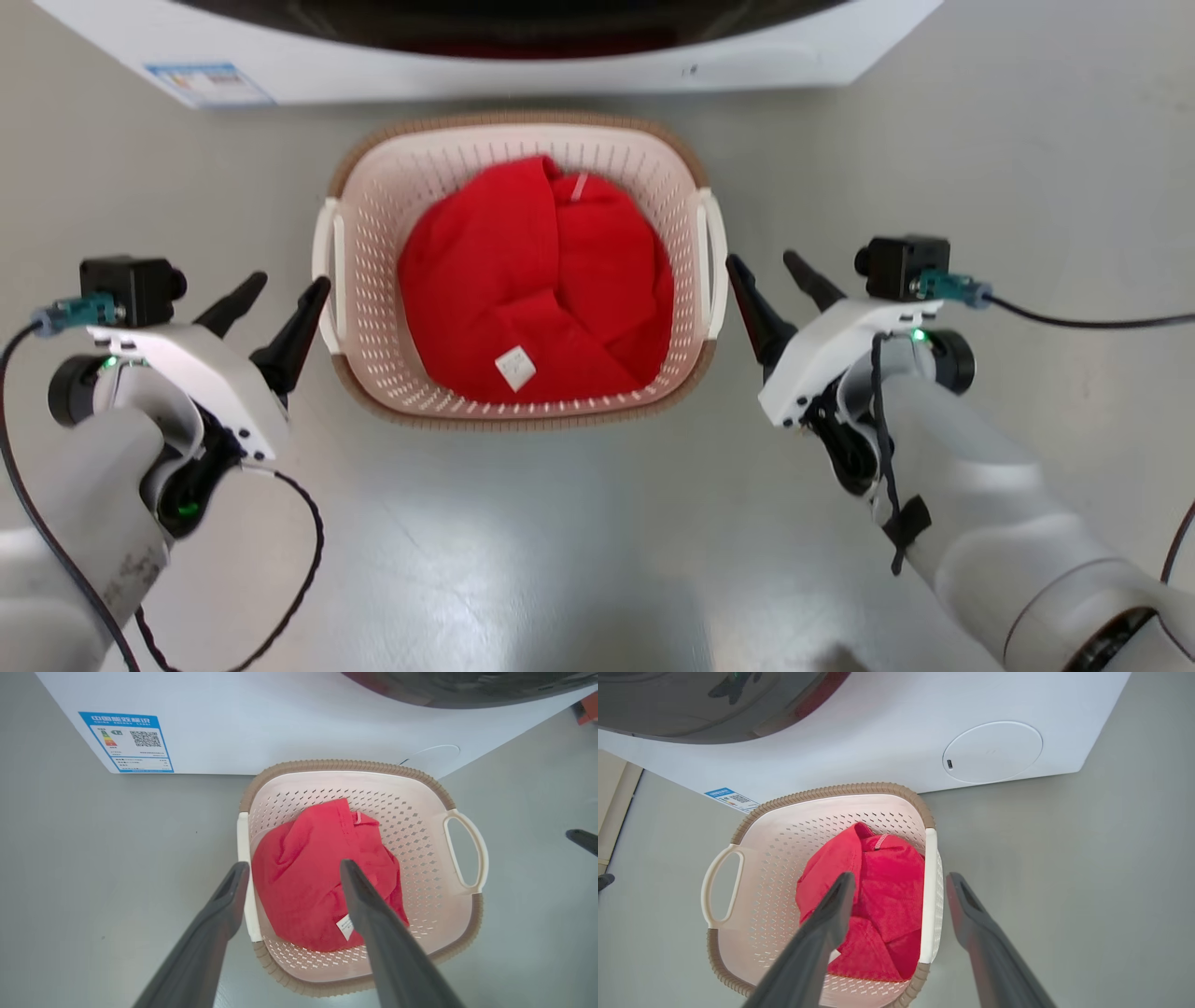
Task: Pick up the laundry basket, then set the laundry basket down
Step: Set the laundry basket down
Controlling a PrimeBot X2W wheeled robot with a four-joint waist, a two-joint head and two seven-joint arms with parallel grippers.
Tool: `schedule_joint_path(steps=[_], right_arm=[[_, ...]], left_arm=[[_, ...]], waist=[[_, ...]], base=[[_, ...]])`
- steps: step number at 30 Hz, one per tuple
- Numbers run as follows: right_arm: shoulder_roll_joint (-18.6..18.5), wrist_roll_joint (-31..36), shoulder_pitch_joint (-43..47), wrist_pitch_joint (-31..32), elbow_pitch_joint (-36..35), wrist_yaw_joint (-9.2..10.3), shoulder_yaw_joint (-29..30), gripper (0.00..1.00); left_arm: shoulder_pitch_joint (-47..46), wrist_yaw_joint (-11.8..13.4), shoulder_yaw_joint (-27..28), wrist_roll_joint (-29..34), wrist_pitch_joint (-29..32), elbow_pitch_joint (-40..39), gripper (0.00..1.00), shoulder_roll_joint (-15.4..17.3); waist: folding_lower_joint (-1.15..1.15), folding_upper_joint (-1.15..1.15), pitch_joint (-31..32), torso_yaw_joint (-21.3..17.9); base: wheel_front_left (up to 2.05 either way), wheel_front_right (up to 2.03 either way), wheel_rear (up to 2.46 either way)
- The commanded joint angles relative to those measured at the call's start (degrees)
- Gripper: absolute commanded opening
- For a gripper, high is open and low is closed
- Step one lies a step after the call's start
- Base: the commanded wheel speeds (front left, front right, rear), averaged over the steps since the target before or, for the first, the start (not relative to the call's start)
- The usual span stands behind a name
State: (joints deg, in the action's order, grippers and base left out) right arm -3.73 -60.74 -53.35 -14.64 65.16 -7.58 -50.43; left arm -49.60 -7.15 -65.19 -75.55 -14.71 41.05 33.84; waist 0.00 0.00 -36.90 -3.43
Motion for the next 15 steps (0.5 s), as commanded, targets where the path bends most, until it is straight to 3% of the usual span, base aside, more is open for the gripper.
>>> schedule_joint_path(steps=[1,15], right_arm=[[0.85,-0.61,3.03,-0.36,-0.67,0.09,-0.44,1.00],[0.85,5.24,8.81,-0.36,-1.41,0.09,3.59,1.00]], left_arm=[[1.21,-0.34,2.67,0.94,-0.29,-0.44,1.00,1.89],[13.27,-0.34,16.32,9.73,-0.29,-4.56,1.00,-0.73]], waist=[[0.00,0.00,2.72,-0.16],[0.00,0.00,16.19,0.26]], base=[[0.00,0.00,0.00],[0.00,0.00,0.00]])
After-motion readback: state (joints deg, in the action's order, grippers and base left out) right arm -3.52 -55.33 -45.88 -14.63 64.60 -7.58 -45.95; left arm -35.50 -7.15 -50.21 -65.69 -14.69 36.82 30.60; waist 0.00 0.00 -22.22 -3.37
